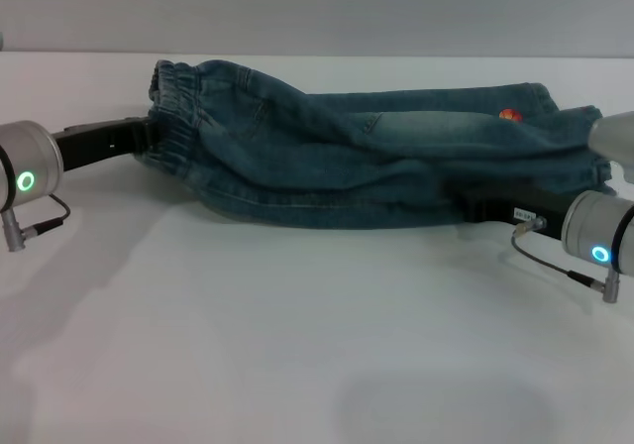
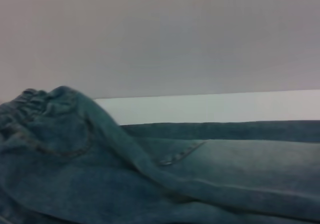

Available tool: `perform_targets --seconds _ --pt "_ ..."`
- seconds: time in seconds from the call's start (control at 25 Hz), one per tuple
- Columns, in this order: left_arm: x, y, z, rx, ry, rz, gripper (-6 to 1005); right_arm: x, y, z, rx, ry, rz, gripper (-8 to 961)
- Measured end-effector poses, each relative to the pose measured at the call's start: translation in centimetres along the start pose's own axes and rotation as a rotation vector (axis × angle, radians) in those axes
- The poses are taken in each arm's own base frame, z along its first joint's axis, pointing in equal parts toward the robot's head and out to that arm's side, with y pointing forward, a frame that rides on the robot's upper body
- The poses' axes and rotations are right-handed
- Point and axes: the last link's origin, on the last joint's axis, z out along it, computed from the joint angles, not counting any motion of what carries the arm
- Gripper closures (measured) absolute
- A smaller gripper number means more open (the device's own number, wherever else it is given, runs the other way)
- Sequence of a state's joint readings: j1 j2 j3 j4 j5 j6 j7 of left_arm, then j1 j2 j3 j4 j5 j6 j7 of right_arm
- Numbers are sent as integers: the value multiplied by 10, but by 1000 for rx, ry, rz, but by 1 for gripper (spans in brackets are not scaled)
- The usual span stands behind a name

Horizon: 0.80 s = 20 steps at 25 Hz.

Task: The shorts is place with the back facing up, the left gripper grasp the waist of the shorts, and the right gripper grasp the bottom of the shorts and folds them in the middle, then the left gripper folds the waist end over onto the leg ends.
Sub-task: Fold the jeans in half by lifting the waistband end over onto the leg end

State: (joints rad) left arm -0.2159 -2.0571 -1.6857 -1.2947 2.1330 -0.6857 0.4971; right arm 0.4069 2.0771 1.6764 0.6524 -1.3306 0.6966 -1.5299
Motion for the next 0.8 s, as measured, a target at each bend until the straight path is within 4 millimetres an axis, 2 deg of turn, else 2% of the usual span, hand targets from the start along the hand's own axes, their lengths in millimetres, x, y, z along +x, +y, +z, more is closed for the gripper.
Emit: perform_targets --seconds 0.28,0.56,0.8 --pt "-2 -2 -1 4 -4 -7 894 -5 -17 -4 85 -19 11 944" --pt "-3 -1 -3 -9 -15 -15 894 -6 -43 -11 197 -38 66 942" --pt "-2 2 -12 -43 -19 -23 894 -6 -52 -14 239 -38 77 941"
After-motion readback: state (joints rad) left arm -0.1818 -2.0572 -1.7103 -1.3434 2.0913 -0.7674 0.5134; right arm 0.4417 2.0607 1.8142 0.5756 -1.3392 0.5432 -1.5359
